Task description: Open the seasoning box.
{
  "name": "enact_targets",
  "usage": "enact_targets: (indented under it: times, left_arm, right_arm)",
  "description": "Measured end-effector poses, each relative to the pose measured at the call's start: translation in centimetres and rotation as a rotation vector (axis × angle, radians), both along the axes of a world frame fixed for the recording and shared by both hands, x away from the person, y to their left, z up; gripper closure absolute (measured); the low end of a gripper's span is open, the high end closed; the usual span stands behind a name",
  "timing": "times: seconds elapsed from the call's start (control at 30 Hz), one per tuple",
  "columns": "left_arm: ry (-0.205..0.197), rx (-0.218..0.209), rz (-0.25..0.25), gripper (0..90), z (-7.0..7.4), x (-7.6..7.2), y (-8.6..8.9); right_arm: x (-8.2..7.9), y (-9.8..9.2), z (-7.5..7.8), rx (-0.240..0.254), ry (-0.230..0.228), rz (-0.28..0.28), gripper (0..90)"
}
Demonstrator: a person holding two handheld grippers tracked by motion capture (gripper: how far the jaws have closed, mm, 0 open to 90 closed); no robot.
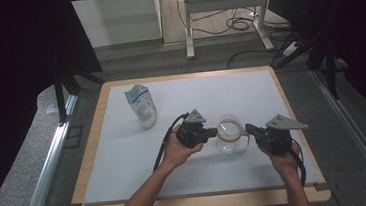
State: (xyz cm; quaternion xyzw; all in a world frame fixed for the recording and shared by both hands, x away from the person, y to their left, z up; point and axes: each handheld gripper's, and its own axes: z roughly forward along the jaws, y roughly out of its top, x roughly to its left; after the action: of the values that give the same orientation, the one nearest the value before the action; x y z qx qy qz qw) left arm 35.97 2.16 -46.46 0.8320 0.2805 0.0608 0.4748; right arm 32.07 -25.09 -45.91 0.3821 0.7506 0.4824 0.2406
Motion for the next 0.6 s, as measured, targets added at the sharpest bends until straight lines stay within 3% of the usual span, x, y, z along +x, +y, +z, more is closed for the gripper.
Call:
enact_targets:
  times: [0.37,0.47,0.6]
  left_arm:
    - [-0.001,-0.002,-0.02,90.0,0.3,0.3,-0.5]
    - [-0.003,-0.005,-0.023,90.0,0.4,0.3,-0.6]
    - [0.005,-0.011,-0.029,90.0,0.6,0.5,-0.5]
  right_arm:
    - [-0.9,0.5,0.2,-0.001,-0.013,0.015,87.4]
    - [-1.8,1.1,0.4,-0.007,-0.019,0.039,85.4]
    - [-2.7,2.0,-0.1,-0.014,0.005,0.087,80.2]
